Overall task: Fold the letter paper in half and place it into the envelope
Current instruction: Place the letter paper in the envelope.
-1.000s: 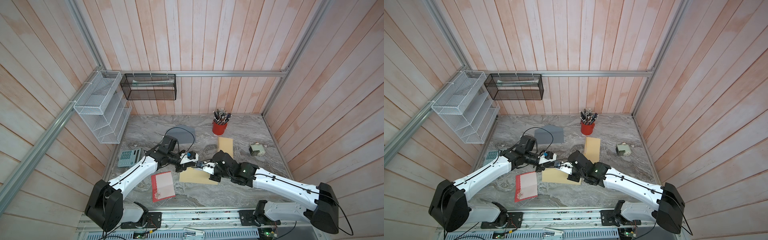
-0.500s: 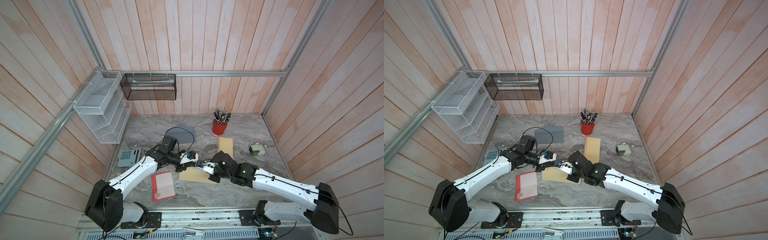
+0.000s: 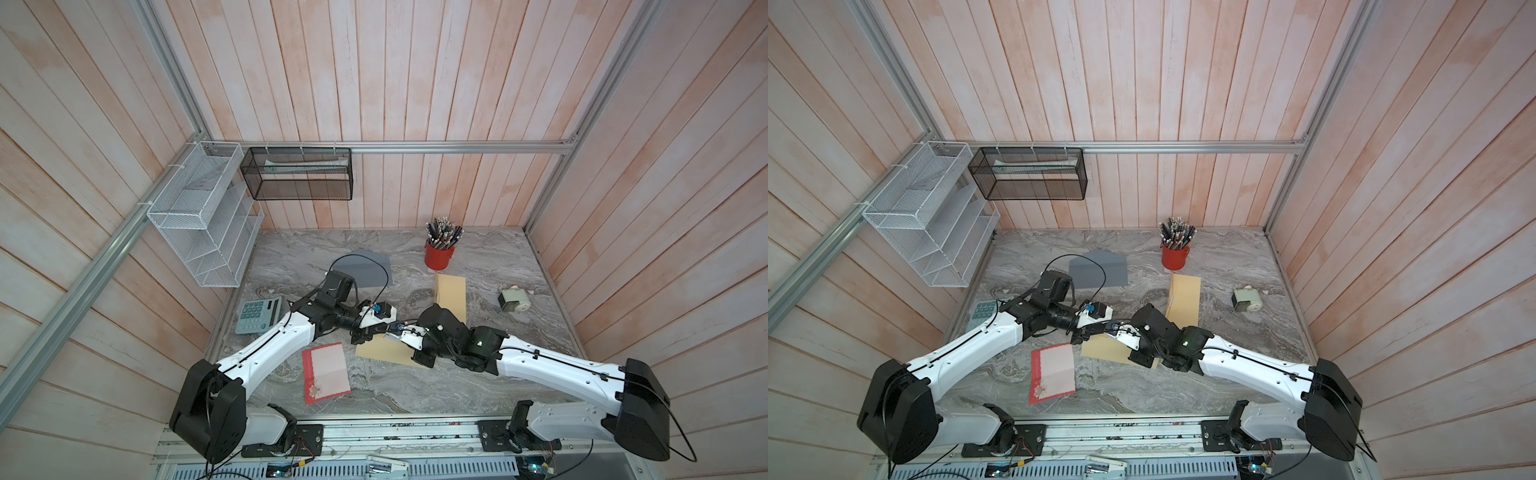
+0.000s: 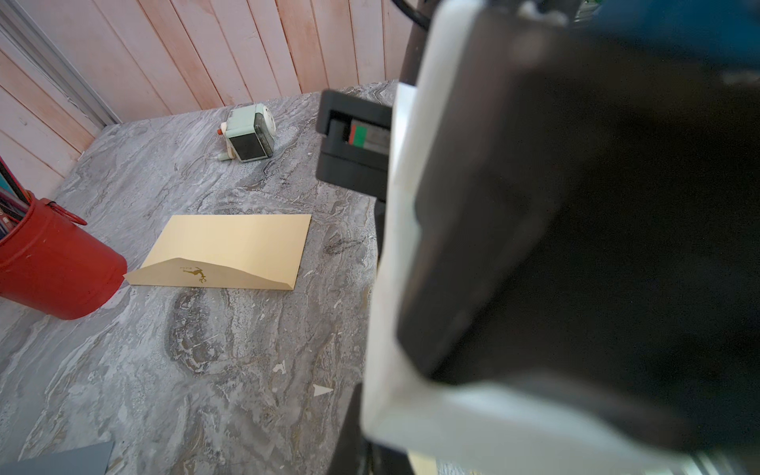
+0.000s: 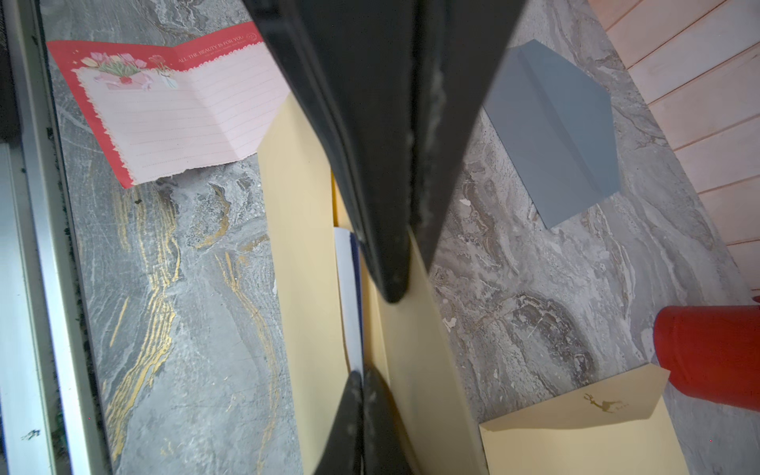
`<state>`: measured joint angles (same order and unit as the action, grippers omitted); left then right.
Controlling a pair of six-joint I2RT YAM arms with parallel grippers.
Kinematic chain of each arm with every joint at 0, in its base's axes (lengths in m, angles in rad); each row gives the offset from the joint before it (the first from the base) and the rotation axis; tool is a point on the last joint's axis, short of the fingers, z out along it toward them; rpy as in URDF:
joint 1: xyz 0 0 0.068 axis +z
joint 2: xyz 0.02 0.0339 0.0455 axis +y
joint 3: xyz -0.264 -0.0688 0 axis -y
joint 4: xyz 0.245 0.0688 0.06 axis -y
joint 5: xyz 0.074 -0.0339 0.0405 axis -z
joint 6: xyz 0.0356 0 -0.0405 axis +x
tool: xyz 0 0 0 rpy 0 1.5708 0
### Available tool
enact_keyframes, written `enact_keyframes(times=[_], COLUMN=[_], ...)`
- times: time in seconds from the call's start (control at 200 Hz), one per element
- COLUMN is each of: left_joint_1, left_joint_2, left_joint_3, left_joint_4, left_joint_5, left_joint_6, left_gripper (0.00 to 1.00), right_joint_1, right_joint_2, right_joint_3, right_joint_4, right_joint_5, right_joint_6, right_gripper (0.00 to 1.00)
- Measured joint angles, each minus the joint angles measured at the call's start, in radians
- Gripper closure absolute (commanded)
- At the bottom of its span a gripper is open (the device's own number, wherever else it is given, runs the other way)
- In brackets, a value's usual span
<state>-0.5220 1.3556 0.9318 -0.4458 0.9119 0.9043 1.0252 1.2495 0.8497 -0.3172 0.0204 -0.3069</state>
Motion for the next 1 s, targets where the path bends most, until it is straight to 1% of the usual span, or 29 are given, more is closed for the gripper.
enact_keyframes(times=[0.1, 0.19, 0.25, 0.39, 0.545, 0.69, 0.72, 0.85, 0.995], left_joint_1=[0.000, 0.000, 0.000, 0.000, 0.000, 0.002, 0.002, 0.002, 0.002], left_joint_2=[0.000, 0.000, 0.000, 0.000, 0.000, 0.000, 0.000, 0.001, 0.003], left_joint_3=[0.000, 0.000, 0.000, 0.000, 0.000, 0.000, 0.000, 0.001, 0.001], left_joint_4=[0.000, 0.001, 0.004, 0.013, 0.016, 0.016, 0.016, 0.016, 0.016], left_joint_5=[0.000, 0.001, 0.001, 0.005, 0.008, 0.011, 0.013, 0.020, 0.023], left_joint_6=[0.000, 0.000, -0.001, -0.004, -0.008, -0.011, -0.011, -0.011, -0.011], left_gripper=[1.00, 1.00, 1.00, 1.00, 1.00, 1.00, 1.00, 1.00, 1.00], right_joint_1=[0.000, 0.001, 0.002, 0.003, 0.003, 0.005, 0.009, 0.066, 0.141], right_joint_2=[0.000, -0.006, -0.019, -0.068, -0.137, -0.231, -0.251, -0.311, -0.290], right_joint_3=[-0.005, -0.009, -0.018, -0.041, -0.072, -0.117, -0.130, -0.180, -0.194], right_joint_4=[0.011, 0.018, 0.025, 0.030, 0.032, 0.061, 0.069, 0.113, 0.156], right_joint_5=[0.005, 0.006, 0.006, 0.011, 0.010, -0.029, -0.040, -0.055, -0.014], right_joint_6=[0.018, 0.026, 0.027, 0.035, 0.037, 0.032, 0.029, 0.013, 0.002], right_gripper=[0.81, 0.70, 0.66, 0.59, 0.54, 0.49, 0.47, 0.38, 0.35])
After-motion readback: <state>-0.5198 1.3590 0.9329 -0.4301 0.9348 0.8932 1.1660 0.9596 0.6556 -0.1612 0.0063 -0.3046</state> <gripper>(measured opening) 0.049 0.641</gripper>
